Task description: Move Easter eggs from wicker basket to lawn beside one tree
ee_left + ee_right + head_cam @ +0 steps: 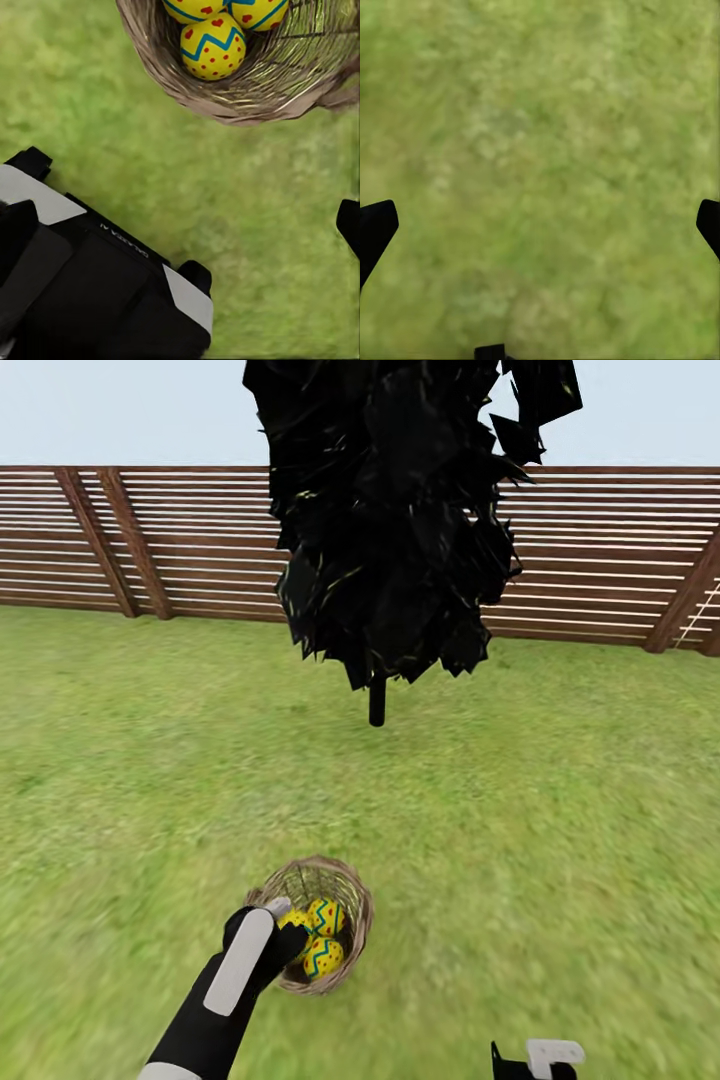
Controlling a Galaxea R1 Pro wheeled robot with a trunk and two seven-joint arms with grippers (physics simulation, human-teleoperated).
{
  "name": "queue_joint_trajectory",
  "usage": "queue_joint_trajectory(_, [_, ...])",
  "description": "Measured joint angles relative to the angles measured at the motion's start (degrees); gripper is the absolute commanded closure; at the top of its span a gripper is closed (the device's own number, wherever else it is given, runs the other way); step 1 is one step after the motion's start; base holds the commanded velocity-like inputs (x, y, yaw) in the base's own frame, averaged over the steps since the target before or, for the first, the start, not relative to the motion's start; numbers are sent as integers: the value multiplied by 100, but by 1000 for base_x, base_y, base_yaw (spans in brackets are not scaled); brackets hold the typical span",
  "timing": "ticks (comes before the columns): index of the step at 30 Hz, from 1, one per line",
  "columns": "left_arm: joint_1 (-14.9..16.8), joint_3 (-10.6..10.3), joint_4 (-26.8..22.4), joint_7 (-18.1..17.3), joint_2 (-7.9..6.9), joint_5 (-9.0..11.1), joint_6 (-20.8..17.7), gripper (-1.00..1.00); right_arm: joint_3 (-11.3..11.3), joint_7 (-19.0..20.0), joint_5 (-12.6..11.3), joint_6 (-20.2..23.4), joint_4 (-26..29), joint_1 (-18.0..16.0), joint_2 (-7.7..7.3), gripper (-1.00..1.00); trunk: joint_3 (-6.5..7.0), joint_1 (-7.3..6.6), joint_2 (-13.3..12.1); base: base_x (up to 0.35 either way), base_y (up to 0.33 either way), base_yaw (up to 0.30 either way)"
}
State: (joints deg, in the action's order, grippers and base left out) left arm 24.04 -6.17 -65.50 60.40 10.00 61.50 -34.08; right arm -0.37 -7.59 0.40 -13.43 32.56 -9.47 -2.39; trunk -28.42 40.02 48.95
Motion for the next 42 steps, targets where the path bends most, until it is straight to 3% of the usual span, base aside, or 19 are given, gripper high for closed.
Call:
queue_joint_trajectory(2, [1, 20, -28, 1, 0, 200, 114, -100, 1, -7, 0, -2, -7, 0, 5, -100, -19, 2, 0, 116, 0, 0])
queue_joint_trajectory(6, [78, 30, -24, 62, 0, 291, 242, -100, 1, -10, 0, -4, -3, 0, -9, -100, -55, 3, 0, 30, 0, 0])
queue_joint_trajectory(14, [148, 305, 22, 121, 0, 267, 237, -100, 9, -10, 0, -4, -2, 0, -1, -100, -123, 1, 0, 168, 0, 0])
queue_joint_trajectory(30, [156, 409, 3, 200, 0, 265, 235, -100, 13, -10, 0, -4, -22, 0, 5, -100, -254, 3, 0, 14, 0, 0])
queue_joint_trajectory(35, [158, 537, -107, 412, 0, 279, 186, -100, 19, -10, 0, -4, -28, 0, 14, -100, -383, 112, 199, 0, 0, 0])
queue_joint_trajectory(42, [159, 562, -341, 413, 0, 318, 92, -100, 19, -10, 7, -6, -28, 0, 15, -100, -564, 266, 480, 0, 0, 0])
